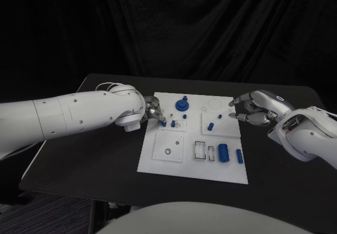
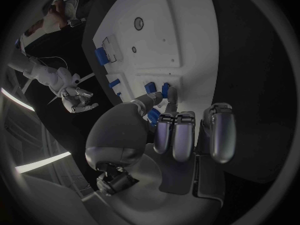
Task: Assemble the parts on the task board
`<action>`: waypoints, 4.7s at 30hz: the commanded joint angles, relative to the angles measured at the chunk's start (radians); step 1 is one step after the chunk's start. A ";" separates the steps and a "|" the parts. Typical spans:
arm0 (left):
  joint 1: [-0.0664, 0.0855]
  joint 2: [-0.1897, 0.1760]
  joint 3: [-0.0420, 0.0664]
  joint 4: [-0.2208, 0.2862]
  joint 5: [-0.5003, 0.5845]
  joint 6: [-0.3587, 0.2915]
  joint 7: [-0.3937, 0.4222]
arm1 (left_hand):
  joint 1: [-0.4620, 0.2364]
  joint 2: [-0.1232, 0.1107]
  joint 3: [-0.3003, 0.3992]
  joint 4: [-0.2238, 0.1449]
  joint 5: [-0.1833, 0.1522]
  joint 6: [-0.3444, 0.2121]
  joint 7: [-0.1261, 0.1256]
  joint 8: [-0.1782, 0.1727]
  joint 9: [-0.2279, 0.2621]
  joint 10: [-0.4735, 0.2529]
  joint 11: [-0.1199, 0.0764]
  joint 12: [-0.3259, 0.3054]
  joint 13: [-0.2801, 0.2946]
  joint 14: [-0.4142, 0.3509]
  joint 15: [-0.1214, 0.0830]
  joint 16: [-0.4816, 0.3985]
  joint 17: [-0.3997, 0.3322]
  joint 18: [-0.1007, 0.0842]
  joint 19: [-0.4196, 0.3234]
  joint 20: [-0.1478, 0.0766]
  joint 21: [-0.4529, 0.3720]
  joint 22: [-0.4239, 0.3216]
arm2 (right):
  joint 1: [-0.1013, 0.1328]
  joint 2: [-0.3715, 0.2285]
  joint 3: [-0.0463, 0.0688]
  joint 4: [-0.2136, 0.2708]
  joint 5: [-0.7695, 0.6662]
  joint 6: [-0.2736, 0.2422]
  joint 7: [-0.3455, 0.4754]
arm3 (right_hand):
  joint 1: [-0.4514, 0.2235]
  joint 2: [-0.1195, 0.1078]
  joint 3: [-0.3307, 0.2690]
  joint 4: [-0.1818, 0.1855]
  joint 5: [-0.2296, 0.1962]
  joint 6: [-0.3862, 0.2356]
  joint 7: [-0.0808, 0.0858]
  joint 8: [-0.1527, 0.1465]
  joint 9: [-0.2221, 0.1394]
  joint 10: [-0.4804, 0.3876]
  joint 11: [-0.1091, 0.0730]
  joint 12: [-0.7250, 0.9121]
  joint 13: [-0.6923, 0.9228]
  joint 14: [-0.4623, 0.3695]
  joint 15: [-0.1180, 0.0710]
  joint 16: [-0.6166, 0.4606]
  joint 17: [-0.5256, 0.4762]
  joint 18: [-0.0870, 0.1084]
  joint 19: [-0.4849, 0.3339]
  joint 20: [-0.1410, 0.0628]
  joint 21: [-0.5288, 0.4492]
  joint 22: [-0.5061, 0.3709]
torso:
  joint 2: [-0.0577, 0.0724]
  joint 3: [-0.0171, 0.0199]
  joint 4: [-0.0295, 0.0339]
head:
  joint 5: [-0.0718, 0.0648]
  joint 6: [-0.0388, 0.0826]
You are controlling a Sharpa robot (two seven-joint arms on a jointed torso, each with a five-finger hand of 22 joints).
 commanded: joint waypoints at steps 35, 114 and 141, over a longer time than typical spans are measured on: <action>-0.018 -0.011 -0.001 0.006 -0.021 -0.041 0.063 | 0.041 0.000 0.068 -0.050 0.104 0.028 -0.007 0.011 0.013 0.106 -0.009 0.004 0.263 0.104 -0.010 0.003 0.263 0.009 0.017 -0.004 -0.016 0.187 | -0.004 -0.001 0.001 0.000 0.006 0.015 -0.027 | 0.003 0.010 0.006 -0.003 0.004 0.011 0.001 -0.006 -0.002 0.102 0.007 0.003 0.263 0.076 0.008 -0.003 0.143 0.016 0.041 0.005 -0.004 0.209 | 0.001 0.0007 0.0003 | 0.000 0.000; -0.025 -0.096 -0.001 0.093 -0.219 -0.475 0.340 | -0.096 0.182 -0.625 0.324 -0.135 -0.016 -0.035 0.136 0.240 0.106 -0.027 0.004 0.263 0.104 -0.024 0.003 0.263 0.013 0.017 -0.018 -0.052 0.196 | -0.005 -0.010 0.001 0.001 0.026 0.018 -0.019 | 0.027 0.028 0.056 -0.030 0.171 0.027 0.002 -0.023 -0.025 0.102 0.007 0.003 0.263 0.076 0.007 -0.004 0.141 0.016 0.041 0.005 -0.009 0.209 | 0.002 -0.0003 -0.0002 | 0.008 0.000; -0.019 0.078 -0.001 -0.123 -0.374 -0.231 0.777 | 0.467 -0.055 -0.032 0.110 -0.131 -0.208 0.086 -0.109 -0.106 -0.830 0.130 -1.181 -0.587 -0.145 0.101 -0.172 -0.016 0.071 -0.250 0.102 -0.246 0.122 | -0.005 -0.001 0.001 0.000 0.030 0.006 -0.007 | 0.026 0.028 0.059 -0.031 0.177 0.029 0.002 -0.023 -0.025 0.102 0.007 0.003 0.263 0.076 0.007 -0.004 0.141 0.016 0.042 0.005 -0.010 0.209 | 0.003 0.0000 -0.0127 | -0.012 0.000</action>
